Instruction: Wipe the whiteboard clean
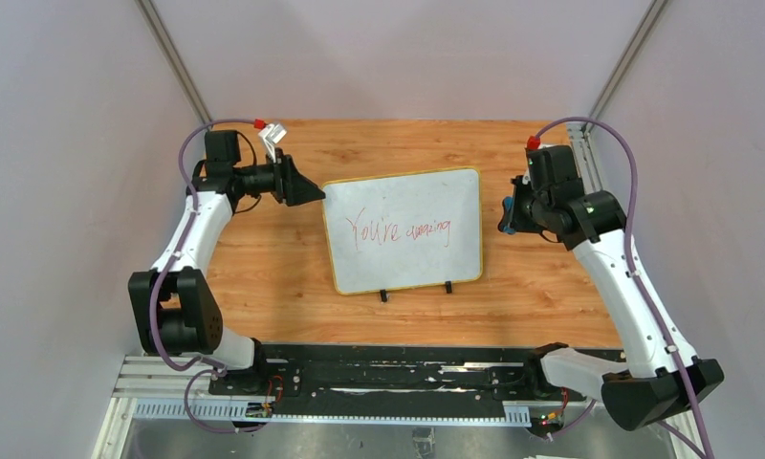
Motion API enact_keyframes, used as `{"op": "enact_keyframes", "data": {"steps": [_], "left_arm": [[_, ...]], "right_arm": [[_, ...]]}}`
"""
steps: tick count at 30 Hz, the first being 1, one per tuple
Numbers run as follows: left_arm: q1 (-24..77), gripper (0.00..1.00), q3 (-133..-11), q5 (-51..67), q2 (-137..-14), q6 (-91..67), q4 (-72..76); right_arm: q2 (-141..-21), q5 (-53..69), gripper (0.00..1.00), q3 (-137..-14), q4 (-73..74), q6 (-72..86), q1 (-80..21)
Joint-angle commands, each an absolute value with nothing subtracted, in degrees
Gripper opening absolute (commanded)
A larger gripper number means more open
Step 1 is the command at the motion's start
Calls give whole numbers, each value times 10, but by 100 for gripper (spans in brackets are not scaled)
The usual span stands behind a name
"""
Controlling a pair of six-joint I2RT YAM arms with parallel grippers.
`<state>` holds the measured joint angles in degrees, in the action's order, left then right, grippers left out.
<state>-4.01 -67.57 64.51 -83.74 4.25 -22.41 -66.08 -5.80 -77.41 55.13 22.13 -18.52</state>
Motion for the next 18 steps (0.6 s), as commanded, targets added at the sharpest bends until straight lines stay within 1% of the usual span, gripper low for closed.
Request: {"op": "enact_keyframes", "data": {"steps": [1,6,9,18], "left_arm": [[-29,59,-681,670,-826,49,-222],[-24,58,-678,666,-834,53,-222],[-21,54,-673,666,-839,50,-212],[-7,53,-670,663,-872,34,-176]], "right_arm": [[-641,-76,1,-769,562,236,-202],[-640,-73,1,-770,563,237,-205],[-644,-69,1,-768,558,236,-209],[-660,-64,1,-771,550,234,-218]]}}
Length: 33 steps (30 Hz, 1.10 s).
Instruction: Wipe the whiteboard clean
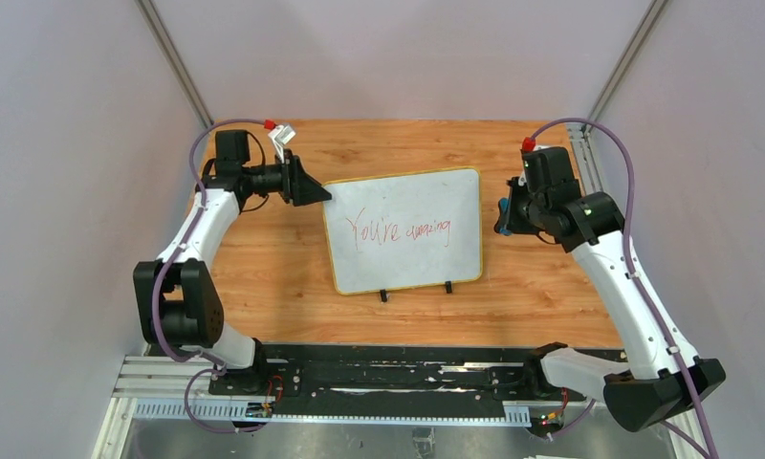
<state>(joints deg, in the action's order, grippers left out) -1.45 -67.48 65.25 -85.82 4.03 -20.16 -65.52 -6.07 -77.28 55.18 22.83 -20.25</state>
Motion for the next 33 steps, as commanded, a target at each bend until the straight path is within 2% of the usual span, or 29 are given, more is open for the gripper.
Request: {"op": "enact_keyframes", "data": {"steps": [1,4,16,20,23,24,33], "left_arm": [[-6,53,-671,662,-875,34,-174],[-5,51,-675,662,-883,31,-171],[-3,32,-689,664,-906,30,-170],[-3,21,-691,665,-912,32,-174],[-3,3,-696,667,-916,41,-184],[-3,0,-699,667,-917,45,-191],[-3,0,-714,662,-920,132,-278]], "right_arm": [[-659,-65,1,-771,550,234,-218],[-658,-67,0,-769,550,234,-219],[-661,-66,1,-748,539,243,-229],[-657,-78,1,-727,526,252,-246],[-648,-89,1,-699,498,259,-266],[-644,-97,1,-688,486,263,-275],[-635,-172,1,-620,397,276,-353]]}}
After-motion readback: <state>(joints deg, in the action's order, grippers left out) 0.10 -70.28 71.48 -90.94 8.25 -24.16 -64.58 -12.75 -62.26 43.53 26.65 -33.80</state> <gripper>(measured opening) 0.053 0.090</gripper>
